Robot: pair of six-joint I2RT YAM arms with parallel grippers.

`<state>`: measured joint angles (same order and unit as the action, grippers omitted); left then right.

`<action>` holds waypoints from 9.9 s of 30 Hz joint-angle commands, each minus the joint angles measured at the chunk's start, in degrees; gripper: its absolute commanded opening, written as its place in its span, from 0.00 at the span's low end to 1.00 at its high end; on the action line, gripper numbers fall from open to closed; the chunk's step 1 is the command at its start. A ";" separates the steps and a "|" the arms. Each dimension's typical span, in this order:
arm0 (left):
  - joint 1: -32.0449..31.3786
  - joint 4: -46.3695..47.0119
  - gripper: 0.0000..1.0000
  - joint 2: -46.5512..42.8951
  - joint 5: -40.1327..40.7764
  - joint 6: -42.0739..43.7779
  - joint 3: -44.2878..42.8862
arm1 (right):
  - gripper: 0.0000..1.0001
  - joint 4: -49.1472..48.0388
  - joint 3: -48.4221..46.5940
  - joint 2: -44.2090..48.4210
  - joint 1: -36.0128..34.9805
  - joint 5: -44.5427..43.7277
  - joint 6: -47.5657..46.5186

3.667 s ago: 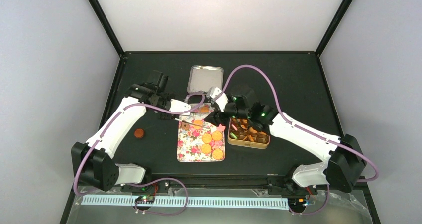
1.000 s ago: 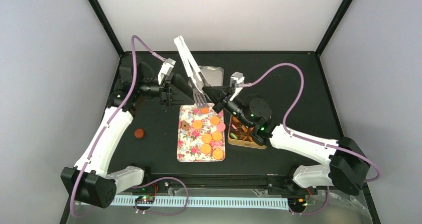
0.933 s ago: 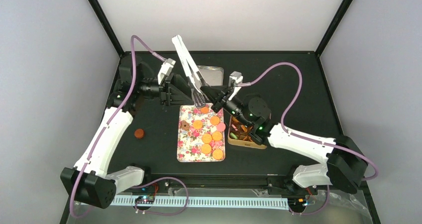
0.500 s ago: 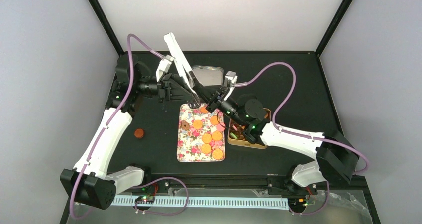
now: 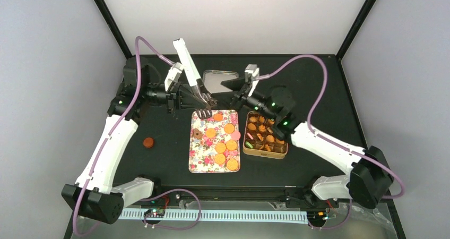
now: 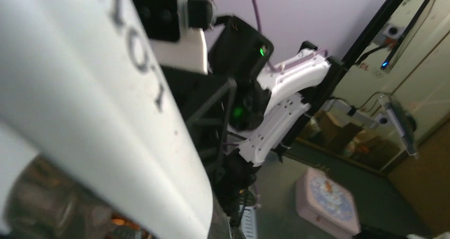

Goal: Pack the cookies
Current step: Pass from the right arm to the left, then pass from the left arm to the right, then pick up the fake cookies from the plate, then place the fake cookies in the empty pocket of the box.

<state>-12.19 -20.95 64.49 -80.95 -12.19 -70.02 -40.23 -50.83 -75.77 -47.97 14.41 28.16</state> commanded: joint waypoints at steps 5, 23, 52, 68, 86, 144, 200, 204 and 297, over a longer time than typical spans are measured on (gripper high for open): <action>-7.16 -40.62 0.02 3.22 15.17 44.44 -9.10 | 0.86 32.80 -12.68 2.80 11.06 36.05 -12.28; -16.76 -51.68 0.02 5.03 35.11 61.64 -8.60 | 0.91 42.41 -20.16 -3.43 9.34 46.47 -17.96; -18.11 -53.35 0.02 5.42 40.71 64.76 -10.09 | 0.48 47.18 -22.59 -7.27 2.57 35.85 -24.49; -18.40 -54.29 0.02 5.52 40.87 65.29 -9.34 | 0.57 46.19 -23.18 -4.29 2.67 33.40 -25.98; -18.48 -54.28 0.03 5.34 41.90 65.68 -9.78 | 0.20 48.94 -24.73 -4.19 2.71 38.09 -26.58; 16.34 -35.16 0.99 17.51 42.99 42.94 -12.50 | 0.31 14.03 -4.92 -19.44 1.16 -16.33 -24.53; 18.39 -36.06 0.99 18.65 39.62 42.77 -14.70 | 0.32 15.27 -7.18 -18.31 -3.89 -26.90 -31.39; 18.65 -36.28 0.99 18.74 39.34 42.77 -14.67 | 0.32 15.35 -7.22 -19.48 -3.58 -25.92 -30.21; 19.30 -38.44 0.99 21.92 32.96 48.48 -14.71 | 0.20 79.16 3.41 28.87 -0.27 -39.58 -15.80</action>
<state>6.79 -58.28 86.76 -46.63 35.03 -82.72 40.51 -47.94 -47.57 -48.40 -24.93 13.72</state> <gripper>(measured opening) 0.988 0.173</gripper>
